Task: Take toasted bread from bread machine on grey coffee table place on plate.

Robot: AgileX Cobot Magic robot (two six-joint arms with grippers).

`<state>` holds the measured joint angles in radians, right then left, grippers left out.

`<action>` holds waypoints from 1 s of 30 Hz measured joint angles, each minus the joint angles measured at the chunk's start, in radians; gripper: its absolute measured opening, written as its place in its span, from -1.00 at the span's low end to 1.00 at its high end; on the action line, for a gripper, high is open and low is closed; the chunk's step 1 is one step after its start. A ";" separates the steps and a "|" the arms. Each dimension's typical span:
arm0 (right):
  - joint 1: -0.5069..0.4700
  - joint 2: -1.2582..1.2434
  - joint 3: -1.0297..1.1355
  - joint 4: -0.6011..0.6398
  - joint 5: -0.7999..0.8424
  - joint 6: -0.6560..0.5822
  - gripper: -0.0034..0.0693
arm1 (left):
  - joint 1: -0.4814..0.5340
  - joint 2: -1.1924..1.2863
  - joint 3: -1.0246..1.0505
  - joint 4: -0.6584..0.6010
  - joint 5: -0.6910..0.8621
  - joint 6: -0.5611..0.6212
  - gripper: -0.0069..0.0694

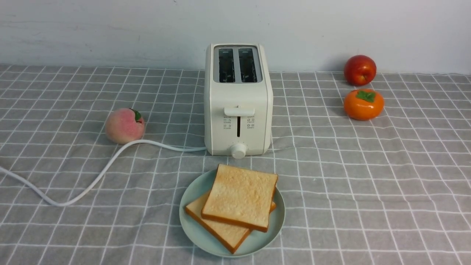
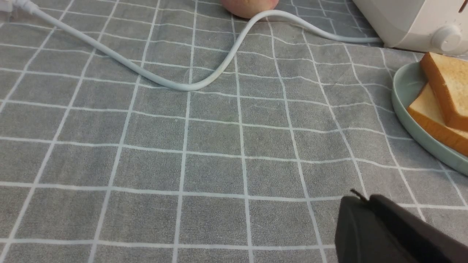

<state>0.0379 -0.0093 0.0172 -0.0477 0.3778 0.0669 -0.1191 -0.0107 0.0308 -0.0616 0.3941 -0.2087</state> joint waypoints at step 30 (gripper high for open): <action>0.000 0.000 -0.001 -0.001 0.002 0.000 -0.50 | 0.000 0.000 0.000 0.002 0.000 0.000 -0.72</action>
<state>0.0379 -0.0093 0.0165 -0.0489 0.3799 0.0669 -0.1191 -0.0107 0.0308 -0.0596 0.3941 -0.2087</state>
